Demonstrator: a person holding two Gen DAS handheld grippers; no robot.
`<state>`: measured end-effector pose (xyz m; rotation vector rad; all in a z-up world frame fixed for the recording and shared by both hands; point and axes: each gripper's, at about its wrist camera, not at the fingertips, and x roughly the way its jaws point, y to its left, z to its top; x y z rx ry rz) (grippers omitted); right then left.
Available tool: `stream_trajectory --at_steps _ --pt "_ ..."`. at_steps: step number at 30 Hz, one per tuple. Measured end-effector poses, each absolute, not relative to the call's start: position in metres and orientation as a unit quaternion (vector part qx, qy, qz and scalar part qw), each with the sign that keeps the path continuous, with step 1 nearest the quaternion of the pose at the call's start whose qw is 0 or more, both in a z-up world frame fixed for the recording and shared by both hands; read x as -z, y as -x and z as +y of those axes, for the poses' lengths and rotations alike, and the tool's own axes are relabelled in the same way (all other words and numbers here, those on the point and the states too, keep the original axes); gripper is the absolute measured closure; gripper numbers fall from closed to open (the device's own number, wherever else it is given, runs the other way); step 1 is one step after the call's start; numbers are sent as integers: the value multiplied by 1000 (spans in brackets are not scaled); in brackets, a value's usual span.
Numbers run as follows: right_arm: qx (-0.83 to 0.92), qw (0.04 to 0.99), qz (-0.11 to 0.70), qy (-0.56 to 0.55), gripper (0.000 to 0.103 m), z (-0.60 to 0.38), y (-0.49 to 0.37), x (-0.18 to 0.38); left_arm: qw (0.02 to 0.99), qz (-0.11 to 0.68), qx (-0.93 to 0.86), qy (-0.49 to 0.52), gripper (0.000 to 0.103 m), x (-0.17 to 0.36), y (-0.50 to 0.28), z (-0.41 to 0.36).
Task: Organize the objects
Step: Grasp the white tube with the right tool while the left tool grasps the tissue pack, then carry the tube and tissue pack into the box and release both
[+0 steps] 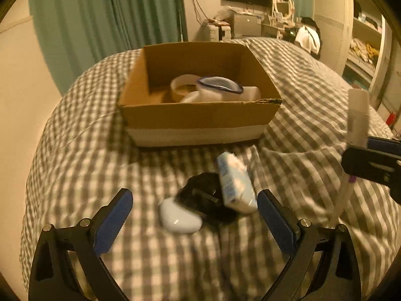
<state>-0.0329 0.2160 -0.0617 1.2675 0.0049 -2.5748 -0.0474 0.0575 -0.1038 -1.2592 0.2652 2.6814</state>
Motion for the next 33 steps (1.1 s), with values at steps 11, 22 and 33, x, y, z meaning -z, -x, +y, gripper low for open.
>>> stream_trajectory --at_steps 11,22,33 --pt "879 139 -64 -451 76 242 54 84 153 106 -854 486 41 146 75 101" --pt "879 136 -72 -451 76 244 52 84 160 78 -859 480 76 128 65 85" --pt "898 140 -58 -413 77 230 32 44 117 92 -903 404 76 47 20 58"
